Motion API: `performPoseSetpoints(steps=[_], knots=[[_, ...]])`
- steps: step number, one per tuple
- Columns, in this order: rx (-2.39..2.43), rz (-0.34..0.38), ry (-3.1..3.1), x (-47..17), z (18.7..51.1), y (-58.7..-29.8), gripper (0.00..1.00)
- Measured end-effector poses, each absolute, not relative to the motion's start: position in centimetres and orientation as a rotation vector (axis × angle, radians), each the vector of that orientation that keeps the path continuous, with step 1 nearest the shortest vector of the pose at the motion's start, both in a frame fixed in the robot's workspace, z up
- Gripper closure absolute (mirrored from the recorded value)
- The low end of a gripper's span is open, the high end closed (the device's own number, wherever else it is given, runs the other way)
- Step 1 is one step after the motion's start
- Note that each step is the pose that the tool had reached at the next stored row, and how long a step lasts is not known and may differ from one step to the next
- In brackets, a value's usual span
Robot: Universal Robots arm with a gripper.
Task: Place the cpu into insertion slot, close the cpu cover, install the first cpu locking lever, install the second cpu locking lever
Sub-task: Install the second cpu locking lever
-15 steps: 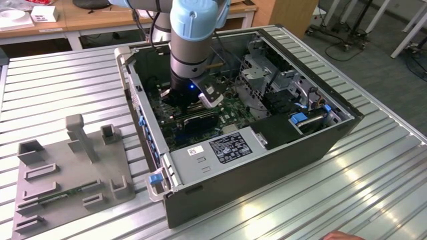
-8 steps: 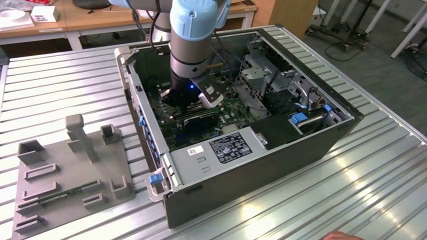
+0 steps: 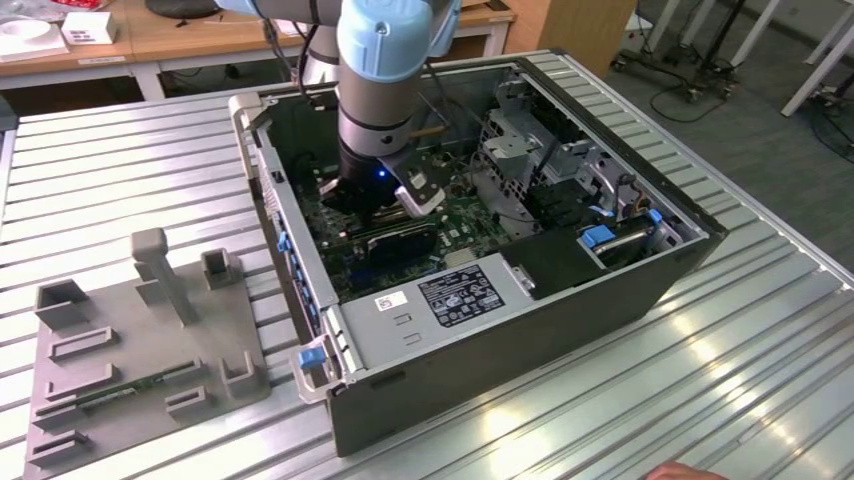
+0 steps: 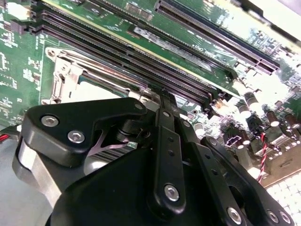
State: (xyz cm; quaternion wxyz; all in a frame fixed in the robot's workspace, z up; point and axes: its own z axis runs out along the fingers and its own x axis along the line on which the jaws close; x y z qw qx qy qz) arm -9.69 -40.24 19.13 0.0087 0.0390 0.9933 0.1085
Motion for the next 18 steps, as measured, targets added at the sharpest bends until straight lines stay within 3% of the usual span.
performPoseSetpoints(steps=[18], knots=[[0.122, 0.338, 3.104, -11.3, 19.0, -40.2, 0.89]])
